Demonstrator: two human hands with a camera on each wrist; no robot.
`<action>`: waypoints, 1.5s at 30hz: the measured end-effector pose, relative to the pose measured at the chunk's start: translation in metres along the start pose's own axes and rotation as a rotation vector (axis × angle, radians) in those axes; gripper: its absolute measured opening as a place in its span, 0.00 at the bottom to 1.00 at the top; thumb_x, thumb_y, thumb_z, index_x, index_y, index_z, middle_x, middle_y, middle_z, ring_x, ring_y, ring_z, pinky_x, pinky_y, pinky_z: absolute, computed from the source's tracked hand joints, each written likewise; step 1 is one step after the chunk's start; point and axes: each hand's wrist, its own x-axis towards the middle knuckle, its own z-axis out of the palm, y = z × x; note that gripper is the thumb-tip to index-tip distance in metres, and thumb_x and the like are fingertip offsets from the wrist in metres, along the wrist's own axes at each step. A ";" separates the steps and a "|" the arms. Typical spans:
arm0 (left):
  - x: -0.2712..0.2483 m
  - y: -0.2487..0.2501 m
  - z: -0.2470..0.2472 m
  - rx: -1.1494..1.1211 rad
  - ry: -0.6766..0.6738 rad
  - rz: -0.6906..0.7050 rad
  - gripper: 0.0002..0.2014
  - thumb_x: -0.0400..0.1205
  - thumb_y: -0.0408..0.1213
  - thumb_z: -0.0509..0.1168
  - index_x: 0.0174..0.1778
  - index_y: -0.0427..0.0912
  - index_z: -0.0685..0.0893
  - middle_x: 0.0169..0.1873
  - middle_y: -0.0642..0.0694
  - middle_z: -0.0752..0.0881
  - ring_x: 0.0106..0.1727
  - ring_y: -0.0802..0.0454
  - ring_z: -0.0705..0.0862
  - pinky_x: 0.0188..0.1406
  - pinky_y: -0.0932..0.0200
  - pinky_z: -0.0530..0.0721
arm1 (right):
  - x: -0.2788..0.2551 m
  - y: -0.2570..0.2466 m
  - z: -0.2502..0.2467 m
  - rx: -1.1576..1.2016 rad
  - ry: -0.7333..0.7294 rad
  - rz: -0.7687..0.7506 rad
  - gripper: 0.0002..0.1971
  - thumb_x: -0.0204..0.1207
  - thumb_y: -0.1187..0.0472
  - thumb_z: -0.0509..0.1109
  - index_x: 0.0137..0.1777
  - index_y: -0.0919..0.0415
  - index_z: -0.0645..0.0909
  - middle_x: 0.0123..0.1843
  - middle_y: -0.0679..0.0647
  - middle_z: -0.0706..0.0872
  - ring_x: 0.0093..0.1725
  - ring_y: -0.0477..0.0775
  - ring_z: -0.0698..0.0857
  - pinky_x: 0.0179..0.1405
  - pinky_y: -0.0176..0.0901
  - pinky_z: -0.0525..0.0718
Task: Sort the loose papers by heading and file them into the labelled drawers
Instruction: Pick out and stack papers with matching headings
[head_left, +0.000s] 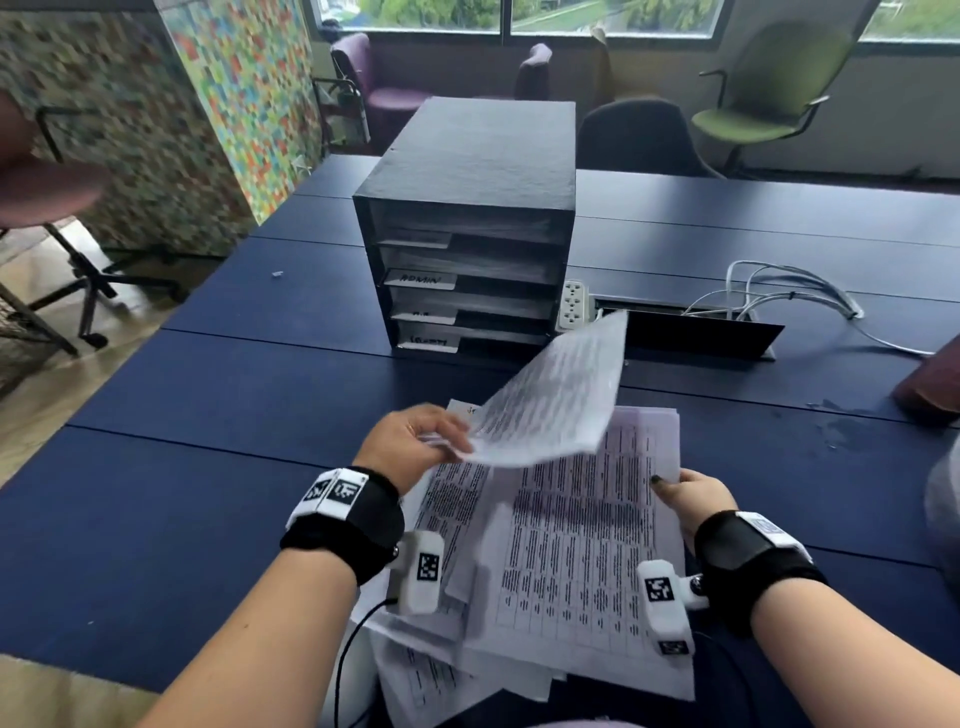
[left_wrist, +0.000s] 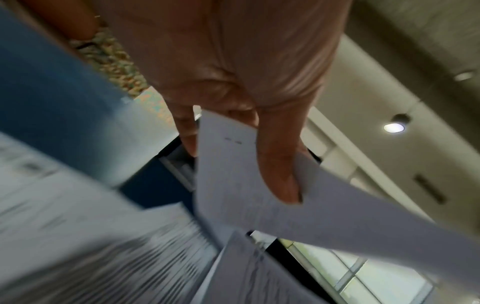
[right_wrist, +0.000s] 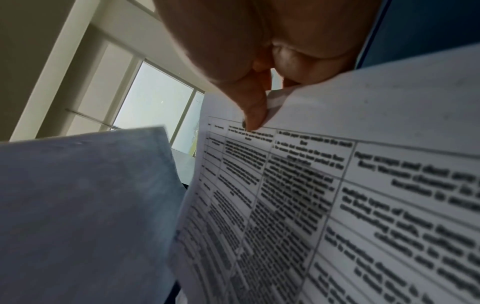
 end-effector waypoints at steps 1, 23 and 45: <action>-0.004 -0.011 0.001 0.070 -0.035 -0.038 0.14 0.70 0.17 0.70 0.28 0.43 0.89 0.49 0.55 0.87 0.50 0.66 0.84 0.46 0.74 0.82 | -0.003 -0.003 0.000 0.010 0.013 -0.017 0.02 0.72 0.62 0.73 0.39 0.59 0.86 0.39 0.59 0.89 0.43 0.63 0.87 0.50 0.59 0.86; -0.024 -0.085 0.015 0.054 0.067 -0.616 0.14 0.79 0.48 0.69 0.48 0.39 0.84 0.46 0.37 0.90 0.47 0.39 0.87 0.50 0.45 0.87 | 0.009 0.013 -0.009 -0.040 -0.062 0.032 0.13 0.73 0.77 0.66 0.56 0.69 0.82 0.47 0.62 0.84 0.49 0.62 0.83 0.62 0.59 0.81; -0.009 -0.026 -0.055 0.185 0.437 -0.240 0.09 0.84 0.32 0.57 0.46 0.44 0.83 0.40 0.46 0.83 0.45 0.50 0.78 0.41 0.59 0.72 | 0.005 -0.011 -0.017 -0.345 -0.090 -0.117 0.14 0.77 0.69 0.64 0.61 0.66 0.81 0.50 0.63 0.87 0.52 0.63 0.86 0.55 0.47 0.82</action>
